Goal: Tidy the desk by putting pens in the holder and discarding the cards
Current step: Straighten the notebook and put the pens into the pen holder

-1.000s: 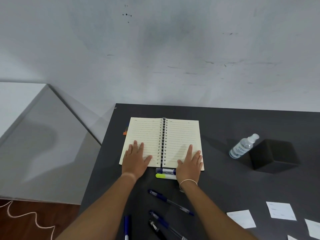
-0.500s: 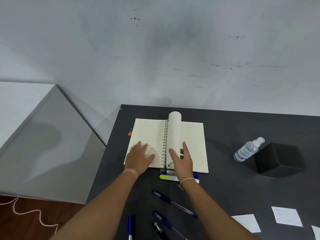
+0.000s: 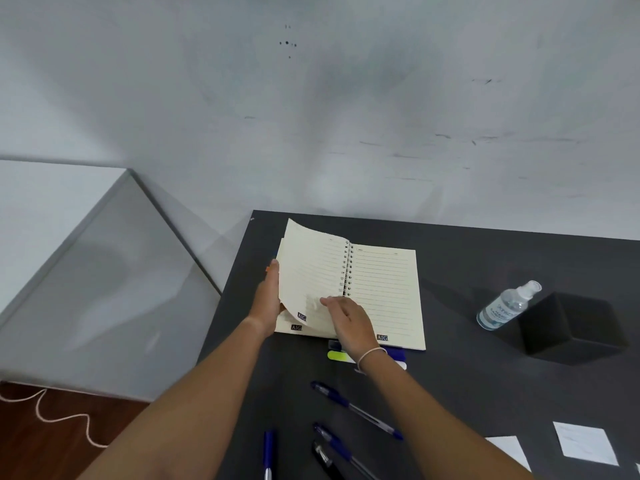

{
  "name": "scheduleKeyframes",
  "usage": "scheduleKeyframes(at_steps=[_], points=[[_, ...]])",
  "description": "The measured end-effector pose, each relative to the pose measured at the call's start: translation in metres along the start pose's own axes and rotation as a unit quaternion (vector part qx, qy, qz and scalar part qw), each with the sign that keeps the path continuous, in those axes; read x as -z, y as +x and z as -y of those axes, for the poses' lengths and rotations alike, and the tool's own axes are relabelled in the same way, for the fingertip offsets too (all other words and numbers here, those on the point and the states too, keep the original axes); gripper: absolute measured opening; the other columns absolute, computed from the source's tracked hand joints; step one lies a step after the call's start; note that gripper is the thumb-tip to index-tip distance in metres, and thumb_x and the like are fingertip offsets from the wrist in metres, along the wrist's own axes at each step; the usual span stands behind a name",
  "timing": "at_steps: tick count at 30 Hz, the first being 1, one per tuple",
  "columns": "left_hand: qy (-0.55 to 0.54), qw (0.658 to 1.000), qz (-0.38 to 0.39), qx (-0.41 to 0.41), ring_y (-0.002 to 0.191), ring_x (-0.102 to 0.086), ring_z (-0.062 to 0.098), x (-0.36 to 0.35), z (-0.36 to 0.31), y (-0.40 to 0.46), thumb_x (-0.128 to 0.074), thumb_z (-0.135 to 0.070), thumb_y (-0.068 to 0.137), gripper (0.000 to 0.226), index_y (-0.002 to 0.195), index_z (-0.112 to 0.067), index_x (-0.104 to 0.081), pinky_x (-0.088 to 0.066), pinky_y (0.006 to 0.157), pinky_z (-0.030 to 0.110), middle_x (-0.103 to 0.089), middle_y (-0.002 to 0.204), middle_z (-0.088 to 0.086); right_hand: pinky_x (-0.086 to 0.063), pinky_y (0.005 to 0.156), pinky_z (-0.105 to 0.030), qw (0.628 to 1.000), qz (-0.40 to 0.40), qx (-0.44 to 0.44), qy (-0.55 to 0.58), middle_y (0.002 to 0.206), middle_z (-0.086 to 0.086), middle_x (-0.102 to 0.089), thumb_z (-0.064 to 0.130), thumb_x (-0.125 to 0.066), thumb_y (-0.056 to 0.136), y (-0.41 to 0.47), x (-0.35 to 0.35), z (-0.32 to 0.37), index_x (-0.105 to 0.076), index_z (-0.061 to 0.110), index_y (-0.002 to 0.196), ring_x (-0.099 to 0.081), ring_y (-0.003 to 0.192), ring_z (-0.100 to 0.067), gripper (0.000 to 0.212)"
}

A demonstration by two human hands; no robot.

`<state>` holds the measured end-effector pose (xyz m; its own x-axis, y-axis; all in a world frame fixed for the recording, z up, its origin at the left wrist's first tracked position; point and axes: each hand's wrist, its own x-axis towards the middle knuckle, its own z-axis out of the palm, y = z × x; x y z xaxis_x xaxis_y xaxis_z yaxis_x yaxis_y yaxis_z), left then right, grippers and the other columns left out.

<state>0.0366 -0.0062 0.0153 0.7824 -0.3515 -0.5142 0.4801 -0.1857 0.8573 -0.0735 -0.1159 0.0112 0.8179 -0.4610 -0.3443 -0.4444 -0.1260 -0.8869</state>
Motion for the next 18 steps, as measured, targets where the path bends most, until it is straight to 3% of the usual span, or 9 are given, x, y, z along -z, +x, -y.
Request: scheduleKeyframes(at_steps=[3, 5, 7, 10, 15, 18], points=[[-0.025, 1.0, 0.006, 0.013, 0.097, -0.068, 0.023, 0.01, -0.002, 0.006, -0.033, -0.053, 0.094, 0.05, 0.101, -0.02, -0.07, -0.051, 0.085, 0.037, -0.073, 0.103, 0.006, -0.04, 0.093, -0.026, 0.995, 0.017, 0.044, -0.088, 0.122, -0.003, -0.061, 0.033, -0.04, 0.096, 0.002, -0.004, -0.009, -0.069, 0.007, 0.105, -0.051, 0.113, -0.021, 0.04], [-0.013, 1.0, 0.019, 0.015, 0.101, -0.067, 0.026, 0.016, -0.002, 0.006, -0.045, -0.037, 0.094, 0.035, 0.108, -0.014, -0.068, -0.05, 0.094, 0.043, -0.07, 0.112, 0.011, -0.033, 0.104, -0.028, 0.987, 0.031, 0.057, -0.145, 0.129, 0.0, -0.058, 0.035, -0.039, 0.096, 0.003, -0.005, -0.014, -0.068, 0.01, 0.109, -0.042, 0.123, -0.02, 0.041], [0.045, 0.999, -0.004, -0.011, 0.102, -0.066, 0.027, 0.02, -0.001, 0.006, -0.05, -0.015, 0.092, 0.024, 0.111, -0.012, -0.065, -0.051, 0.094, 0.042, -0.068, 0.116, 0.012, -0.029, 0.107, -0.027, 0.977, 0.039, 0.072, -0.195, 0.133, 0.003, -0.055, 0.035, -0.038, 0.096, 0.003, -0.005, -0.018, -0.065, 0.013, 0.115, -0.037, 0.126, -0.018, 0.039], [0.165, 0.984, -0.03, -0.058, 0.097, -0.065, 0.021, 0.021, 0.001, 0.004, -0.047, 0.0, 0.088, 0.043, 0.125, -0.018, -0.056, -0.054, 0.085, 0.036, -0.067, 0.11, 0.002, -0.031, 0.107, -0.03, 0.963, 0.027, 0.097, -0.251, 0.133, 0.004, -0.056, 0.034, -0.038, 0.096, 0.0, -0.004, -0.022, -0.065, 0.017, 0.114, -0.038, 0.124, -0.02, 0.037], [0.301, 0.947, -0.042, -0.102, 0.09, -0.058, 0.009, 0.024, 0.011, 0.005, -0.042, 0.002, 0.086, 0.065, 0.143, -0.027, -0.035, -0.047, 0.068, 0.014, -0.06, 0.122, -0.003, -0.031, 0.108, -0.032, 0.951, 0.014, 0.11, -0.289, 0.138, 0.009, -0.052, 0.033, -0.038, 0.096, -0.001, 0.004, -0.031, -0.064, 0.022, 0.115, -0.037, 0.125, -0.018, 0.034], [0.384, 0.917, -0.044, -0.097, 0.107, -0.055, 0.018, 0.025, 0.018, 0.003, -0.045, -0.002, 0.088, 0.063, 0.146, -0.021, -0.029, -0.046, 0.083, 0.023, -0.051, 0.133, 0.005, -0.03, 0.109, -0.031, 0.947, 0.01, 0.123, -0.296, 0.139, 0.009, -0.05, 0.031, -0.041, 0.096, -0.001, 0.011, -0.033, -0.061, 0.021, 0.12, -0.036, 0.129, -0.017, 0.033]])
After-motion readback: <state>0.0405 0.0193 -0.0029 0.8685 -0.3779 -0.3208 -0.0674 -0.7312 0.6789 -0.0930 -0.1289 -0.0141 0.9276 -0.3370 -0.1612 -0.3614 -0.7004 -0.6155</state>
